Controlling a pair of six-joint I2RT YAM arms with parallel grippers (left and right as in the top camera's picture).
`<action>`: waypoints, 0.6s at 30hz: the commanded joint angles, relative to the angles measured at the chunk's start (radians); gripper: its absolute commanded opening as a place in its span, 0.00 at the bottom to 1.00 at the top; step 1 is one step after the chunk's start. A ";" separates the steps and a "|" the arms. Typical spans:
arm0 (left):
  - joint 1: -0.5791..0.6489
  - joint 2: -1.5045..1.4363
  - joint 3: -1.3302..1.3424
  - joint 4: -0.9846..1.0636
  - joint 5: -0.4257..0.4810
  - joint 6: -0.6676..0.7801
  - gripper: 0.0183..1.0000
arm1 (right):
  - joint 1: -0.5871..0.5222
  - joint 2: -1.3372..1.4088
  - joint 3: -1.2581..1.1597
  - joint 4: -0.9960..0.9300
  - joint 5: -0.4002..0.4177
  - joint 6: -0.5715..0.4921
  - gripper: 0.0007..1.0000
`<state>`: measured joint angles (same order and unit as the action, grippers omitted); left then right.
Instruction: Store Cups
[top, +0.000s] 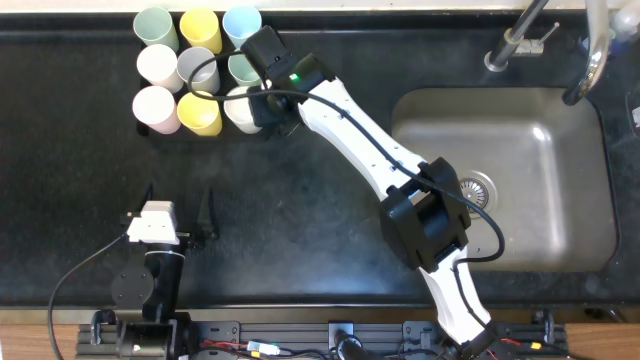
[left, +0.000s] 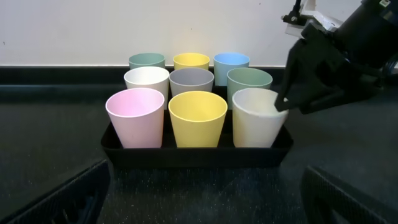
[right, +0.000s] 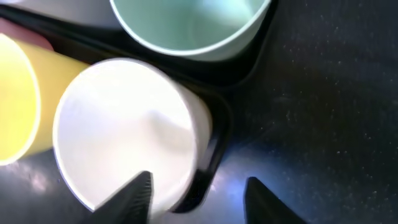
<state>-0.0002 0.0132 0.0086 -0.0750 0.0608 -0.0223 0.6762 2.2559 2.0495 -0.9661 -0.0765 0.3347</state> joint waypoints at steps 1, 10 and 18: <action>-0.010 -0.008 -0.001 -0.002 0.013 0.015 1.00 | -0.029 -0.163 0.008 0.002 -0.012 -0.040 0.57; -0.010 -0.008 -0.001 -0.002 0.013 0.016 1.00 | -0.264 -0.527 -0.104 -0.061 -0.037 -0.237 0.64; -0.010 -0.008 -0.001 -0.002 0.013 0.015 1.00 | -0.478 -0.991 -0.558 0.024 -0.026 -0.385 0.79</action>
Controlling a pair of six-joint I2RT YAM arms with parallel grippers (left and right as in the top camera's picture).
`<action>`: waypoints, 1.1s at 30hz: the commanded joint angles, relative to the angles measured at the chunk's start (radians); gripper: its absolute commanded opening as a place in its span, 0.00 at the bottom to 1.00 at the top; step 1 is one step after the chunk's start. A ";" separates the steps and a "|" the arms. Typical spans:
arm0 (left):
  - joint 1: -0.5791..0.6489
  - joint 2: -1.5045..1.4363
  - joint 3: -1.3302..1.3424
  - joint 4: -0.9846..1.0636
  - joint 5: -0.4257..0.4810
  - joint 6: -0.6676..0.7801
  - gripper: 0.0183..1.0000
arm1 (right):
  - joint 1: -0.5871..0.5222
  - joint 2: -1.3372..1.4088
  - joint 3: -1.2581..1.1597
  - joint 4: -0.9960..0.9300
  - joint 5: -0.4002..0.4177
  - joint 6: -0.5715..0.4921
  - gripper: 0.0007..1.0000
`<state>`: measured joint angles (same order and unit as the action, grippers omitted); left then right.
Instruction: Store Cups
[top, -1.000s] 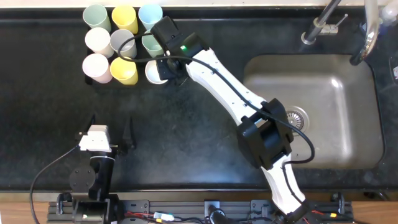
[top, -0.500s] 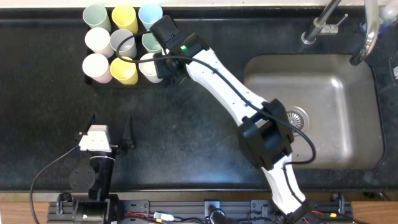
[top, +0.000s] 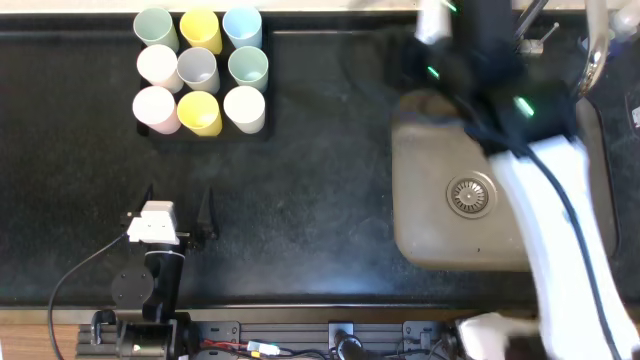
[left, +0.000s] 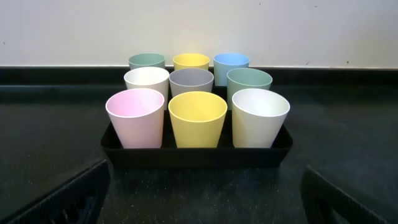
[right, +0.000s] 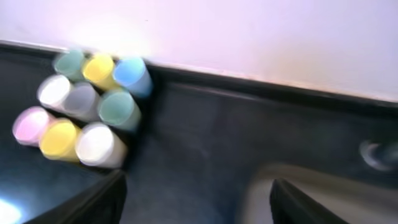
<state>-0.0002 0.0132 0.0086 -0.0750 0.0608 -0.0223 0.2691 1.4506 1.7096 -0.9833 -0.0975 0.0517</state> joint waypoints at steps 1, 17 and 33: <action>-0.010 -0.008 -0.001 -0.002 0.013 0.015 1.00 | -0.089 -0.246 -0.279 0.066 -0.004 -0.101 0.81; -0.010 -0.008 -0.001 -0.002 0.013 0.015 1.00 | -0.133 -1.177 -1.125 0.563 0.330 -0.101 1.00; -0.010 -0.008 -0.001 -0.002 0.013 0.015 1.00 | -0.132 -1.395 -1.615 0.897 0.338 -0.100 1.00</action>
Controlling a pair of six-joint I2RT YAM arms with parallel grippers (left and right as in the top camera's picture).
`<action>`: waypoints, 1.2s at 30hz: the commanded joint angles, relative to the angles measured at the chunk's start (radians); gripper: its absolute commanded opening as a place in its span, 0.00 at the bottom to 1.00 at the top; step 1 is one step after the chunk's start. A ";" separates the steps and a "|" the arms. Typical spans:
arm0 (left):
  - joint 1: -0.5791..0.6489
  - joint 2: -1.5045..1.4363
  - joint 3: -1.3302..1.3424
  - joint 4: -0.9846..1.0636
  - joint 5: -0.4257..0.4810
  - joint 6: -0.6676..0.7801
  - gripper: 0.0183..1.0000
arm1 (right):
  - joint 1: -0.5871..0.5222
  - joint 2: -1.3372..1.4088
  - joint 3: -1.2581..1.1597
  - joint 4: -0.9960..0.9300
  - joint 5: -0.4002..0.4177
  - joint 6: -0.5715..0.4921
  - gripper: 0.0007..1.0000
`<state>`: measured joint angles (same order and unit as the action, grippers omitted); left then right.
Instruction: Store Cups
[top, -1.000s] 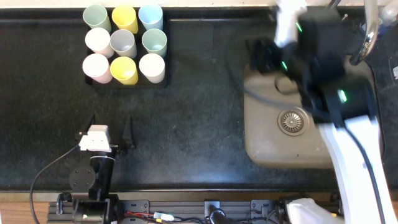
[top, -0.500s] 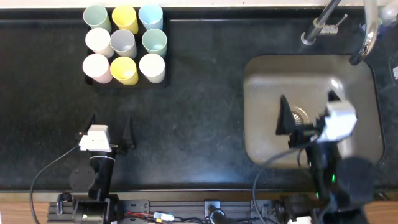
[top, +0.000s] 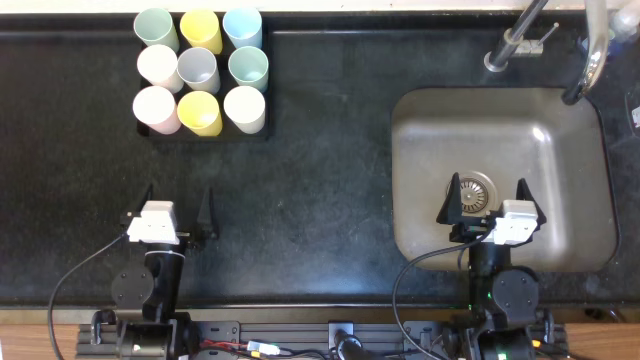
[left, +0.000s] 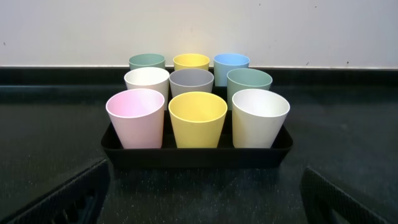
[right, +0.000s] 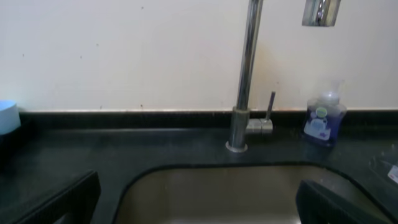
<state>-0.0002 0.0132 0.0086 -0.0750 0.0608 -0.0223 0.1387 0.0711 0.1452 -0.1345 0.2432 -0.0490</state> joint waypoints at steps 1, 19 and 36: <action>-0.010 -0.008 -0.001 -0.002 0.013 0.015 1.00 | -0.002 -0.016 -0.065 0.060 -0.023 0.000 1.00; -0.010 -0.008 -0.001 -0.002 0.013 0.015 1.00 | -0.002 -0.013 -0.140 0.067 -0.121 -0.003 0.99; -0.010 -0.008 -0.001 -0.002 0.013 0.015 1.00 | -0.002 -0.013 -0.140 0.067 -0.121 -0.004 1.00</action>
